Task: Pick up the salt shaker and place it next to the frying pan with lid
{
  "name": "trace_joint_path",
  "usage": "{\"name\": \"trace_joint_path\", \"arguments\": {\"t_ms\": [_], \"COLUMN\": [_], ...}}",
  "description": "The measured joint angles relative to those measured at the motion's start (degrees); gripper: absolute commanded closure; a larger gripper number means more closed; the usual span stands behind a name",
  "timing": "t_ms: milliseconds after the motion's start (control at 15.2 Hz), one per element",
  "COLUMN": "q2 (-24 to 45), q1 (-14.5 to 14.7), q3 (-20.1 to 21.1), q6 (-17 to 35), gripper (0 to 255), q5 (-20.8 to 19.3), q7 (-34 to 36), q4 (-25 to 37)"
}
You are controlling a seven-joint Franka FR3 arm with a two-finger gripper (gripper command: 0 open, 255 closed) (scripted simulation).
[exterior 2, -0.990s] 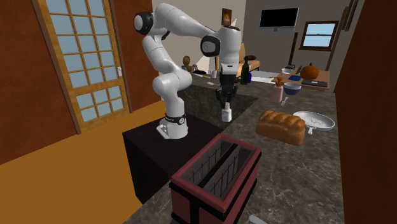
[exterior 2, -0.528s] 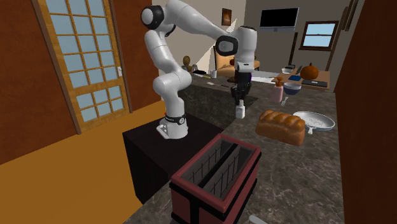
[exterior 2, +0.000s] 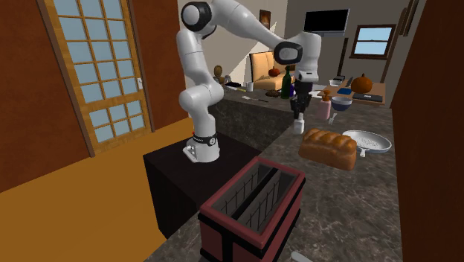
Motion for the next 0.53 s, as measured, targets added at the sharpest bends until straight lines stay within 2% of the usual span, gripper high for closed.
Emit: {"name": "trace_joint_path", "arguments": {"t_ms": [528], "q2": [17.00], "q1": [1.48], "q3": [6.33], "q6": [-0.49], "gripper": [255], "q5": [-7.98], "q7": [12.71], "q4": [16.51]}}
